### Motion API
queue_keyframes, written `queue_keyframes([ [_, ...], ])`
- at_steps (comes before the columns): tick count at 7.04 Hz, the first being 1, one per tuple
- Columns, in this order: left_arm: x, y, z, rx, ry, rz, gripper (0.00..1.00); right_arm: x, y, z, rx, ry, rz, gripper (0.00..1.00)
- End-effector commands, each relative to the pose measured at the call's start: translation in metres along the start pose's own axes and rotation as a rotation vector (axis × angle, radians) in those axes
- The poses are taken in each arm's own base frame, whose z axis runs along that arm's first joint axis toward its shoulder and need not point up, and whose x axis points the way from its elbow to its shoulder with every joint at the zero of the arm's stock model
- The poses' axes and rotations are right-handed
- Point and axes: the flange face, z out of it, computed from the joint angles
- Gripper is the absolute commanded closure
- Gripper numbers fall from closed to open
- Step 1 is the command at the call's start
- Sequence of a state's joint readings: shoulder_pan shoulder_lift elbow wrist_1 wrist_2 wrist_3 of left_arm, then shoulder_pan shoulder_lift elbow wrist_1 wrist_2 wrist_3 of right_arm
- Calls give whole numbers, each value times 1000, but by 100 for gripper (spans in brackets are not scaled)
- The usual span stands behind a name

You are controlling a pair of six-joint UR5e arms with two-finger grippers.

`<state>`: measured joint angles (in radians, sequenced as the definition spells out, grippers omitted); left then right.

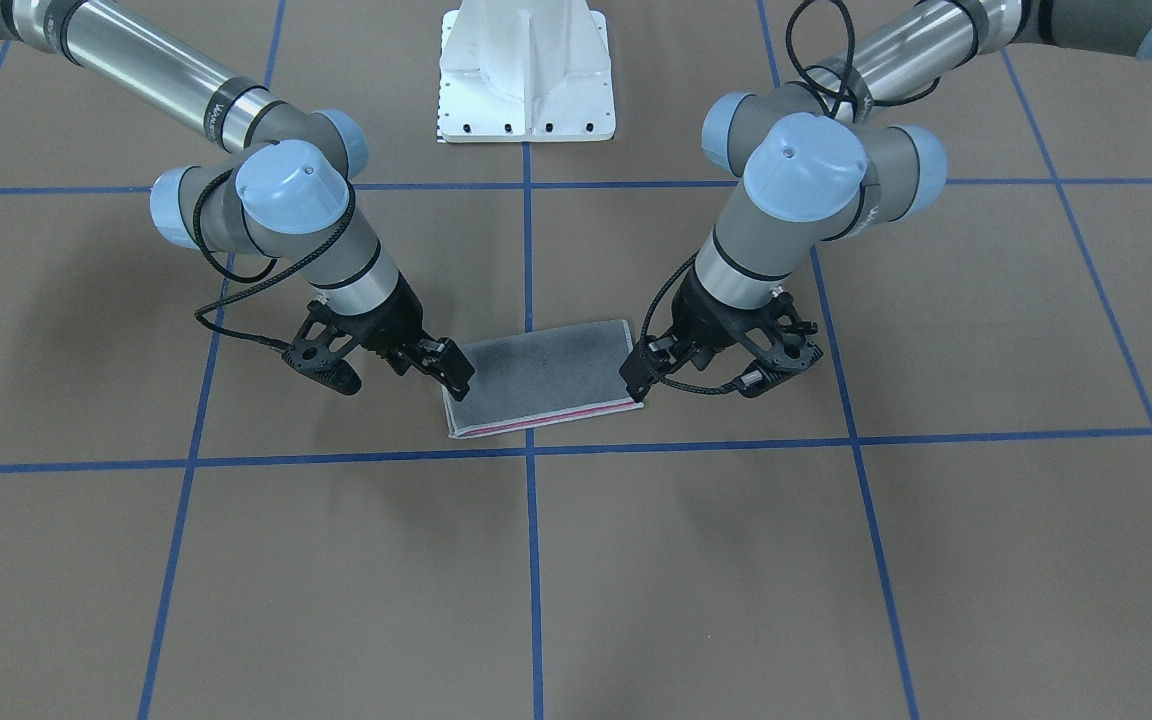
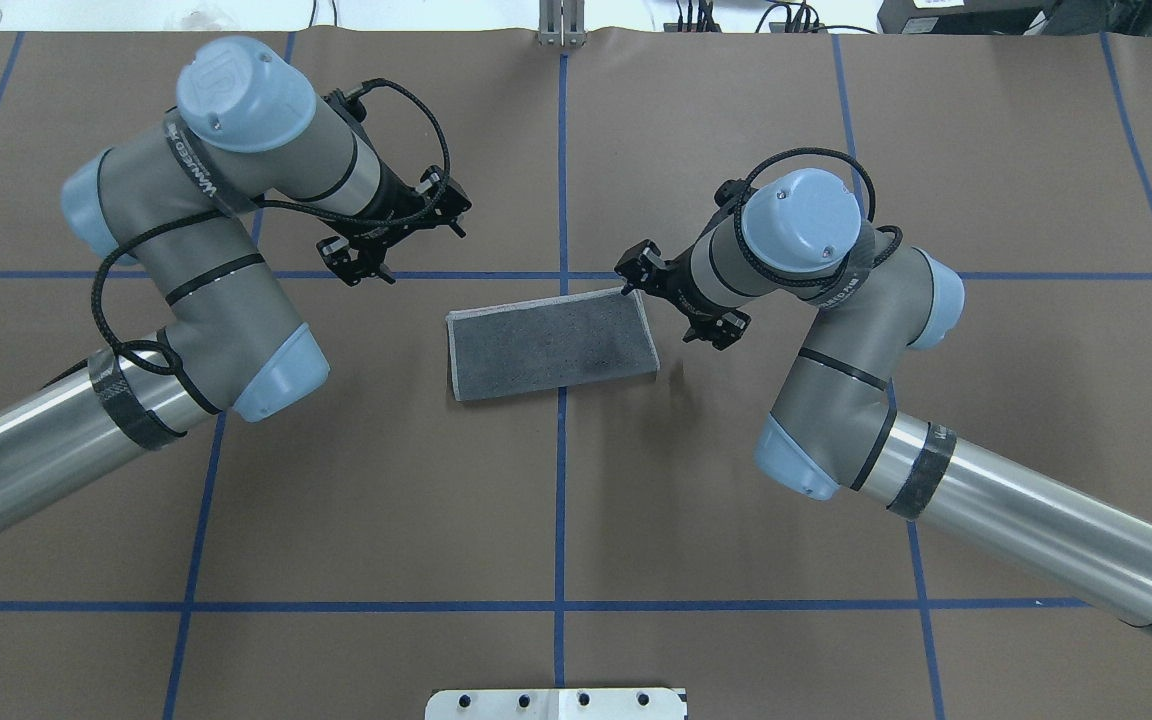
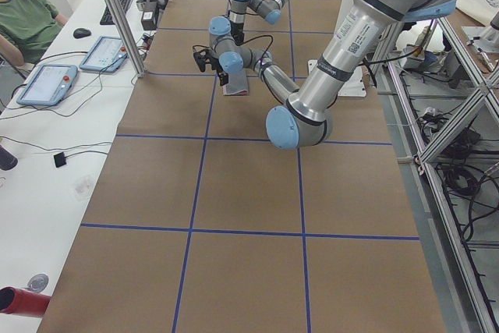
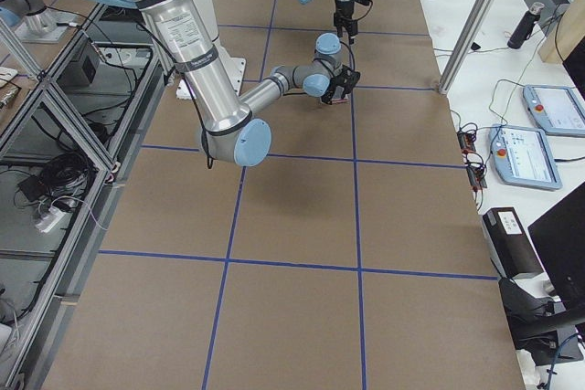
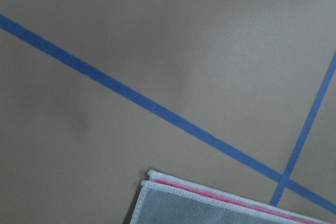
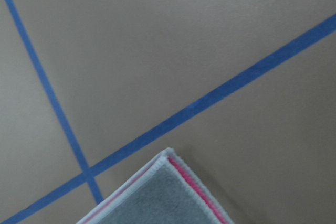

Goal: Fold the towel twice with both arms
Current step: 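Raise the left gripper away while the right gripper moves to the strip's end, then grasp the end of the folded strip nearest the right gripper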

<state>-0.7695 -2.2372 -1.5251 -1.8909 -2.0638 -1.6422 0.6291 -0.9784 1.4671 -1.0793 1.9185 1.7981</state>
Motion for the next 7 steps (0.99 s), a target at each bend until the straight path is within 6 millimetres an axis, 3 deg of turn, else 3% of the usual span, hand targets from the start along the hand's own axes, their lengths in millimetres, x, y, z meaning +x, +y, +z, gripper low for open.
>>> queue_keyframes([
  [1, -2, -12, -10, -8, -8, -2, 0, 3, 7, 5, -5, 35, -2, 1],
  [4, -2, -15, -12, -4, -7, -5, 0, -1, 27, 10, -23, 29, -26, 1],
  [7, -2, -16, -14, -2, -6, -6, 0, 1, 31, 14, -31, 37, -28, 3],
])
